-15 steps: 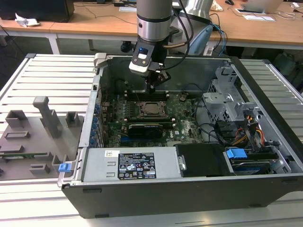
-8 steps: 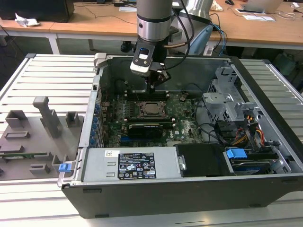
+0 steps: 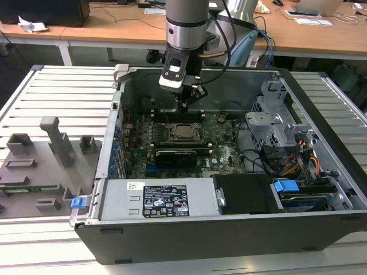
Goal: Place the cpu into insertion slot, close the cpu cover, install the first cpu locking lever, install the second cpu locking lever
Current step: 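Install the first cpu locking lever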
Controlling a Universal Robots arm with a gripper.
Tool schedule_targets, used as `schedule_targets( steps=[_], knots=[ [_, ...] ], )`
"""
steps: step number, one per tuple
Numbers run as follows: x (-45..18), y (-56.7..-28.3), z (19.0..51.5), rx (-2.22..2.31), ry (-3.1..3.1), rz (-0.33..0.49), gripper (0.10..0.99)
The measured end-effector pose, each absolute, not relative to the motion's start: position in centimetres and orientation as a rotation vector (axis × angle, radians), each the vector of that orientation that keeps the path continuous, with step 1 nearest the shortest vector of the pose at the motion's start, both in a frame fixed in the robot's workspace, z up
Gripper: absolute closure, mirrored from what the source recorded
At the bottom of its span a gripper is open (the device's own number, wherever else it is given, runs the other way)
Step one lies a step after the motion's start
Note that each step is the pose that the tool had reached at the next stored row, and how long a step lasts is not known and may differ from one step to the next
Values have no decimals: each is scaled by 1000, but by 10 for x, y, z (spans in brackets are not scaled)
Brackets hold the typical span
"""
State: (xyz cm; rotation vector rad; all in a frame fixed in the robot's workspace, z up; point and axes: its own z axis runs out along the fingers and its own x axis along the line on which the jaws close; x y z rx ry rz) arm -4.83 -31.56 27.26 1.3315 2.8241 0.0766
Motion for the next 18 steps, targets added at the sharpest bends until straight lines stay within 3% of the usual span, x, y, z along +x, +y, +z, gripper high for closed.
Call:
schedule_targets(
  steps=[18],
  knots=[
    [-48,-316,273,1186,2891,78,980]
  ],
)
